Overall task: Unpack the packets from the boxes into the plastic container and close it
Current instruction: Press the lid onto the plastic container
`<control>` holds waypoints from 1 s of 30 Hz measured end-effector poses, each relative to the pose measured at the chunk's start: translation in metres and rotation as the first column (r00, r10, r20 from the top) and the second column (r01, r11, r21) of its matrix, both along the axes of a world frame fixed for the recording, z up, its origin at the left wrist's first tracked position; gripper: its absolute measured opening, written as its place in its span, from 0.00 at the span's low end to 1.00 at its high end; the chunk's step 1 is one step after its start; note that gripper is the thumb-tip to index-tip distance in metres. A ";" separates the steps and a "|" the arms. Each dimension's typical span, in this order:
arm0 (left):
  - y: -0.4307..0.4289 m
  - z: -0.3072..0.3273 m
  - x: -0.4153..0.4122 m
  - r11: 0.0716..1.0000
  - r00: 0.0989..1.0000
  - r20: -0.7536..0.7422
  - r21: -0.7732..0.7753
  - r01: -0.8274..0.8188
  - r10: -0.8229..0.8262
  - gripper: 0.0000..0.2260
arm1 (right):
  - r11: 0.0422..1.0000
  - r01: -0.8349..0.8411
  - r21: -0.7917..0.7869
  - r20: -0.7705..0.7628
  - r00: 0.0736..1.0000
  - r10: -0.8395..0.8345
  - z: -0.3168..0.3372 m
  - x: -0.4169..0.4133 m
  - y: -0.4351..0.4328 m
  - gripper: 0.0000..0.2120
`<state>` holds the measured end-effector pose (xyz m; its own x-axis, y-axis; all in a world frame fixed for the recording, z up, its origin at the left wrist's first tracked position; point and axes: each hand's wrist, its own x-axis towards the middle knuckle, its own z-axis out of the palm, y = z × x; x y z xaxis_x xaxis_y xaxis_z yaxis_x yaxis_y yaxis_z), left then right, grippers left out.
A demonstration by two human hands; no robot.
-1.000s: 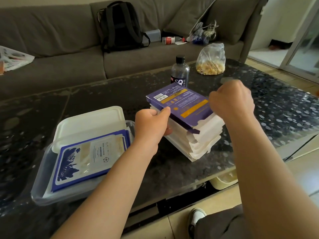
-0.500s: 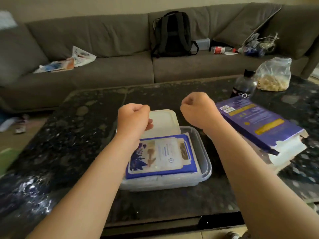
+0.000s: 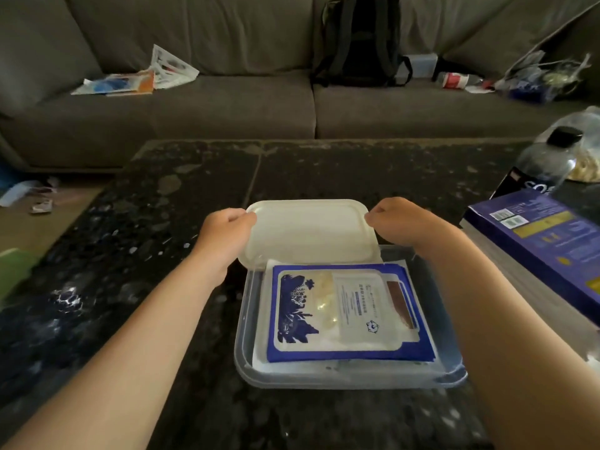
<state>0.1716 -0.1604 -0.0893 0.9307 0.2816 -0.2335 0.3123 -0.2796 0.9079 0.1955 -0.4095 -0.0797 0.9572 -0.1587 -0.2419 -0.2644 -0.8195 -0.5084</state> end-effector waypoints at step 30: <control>0.012 0.005 -0.018 0.915 0.982 0.170 -0.403 -0.006 0.082 0.18 | 0.565 0.358 0.743 -0.080 0.886 -0.456 0.033 -0.045 -0.017 0.18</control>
<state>0.1538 -0.1480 -0.0840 0.9562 0.2416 -0.1652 0.1373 0.1284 0.9822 0.1506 -0.4270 -0.0464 0.8627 -0.3596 -0.3555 -0.3784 0.0072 -0.9256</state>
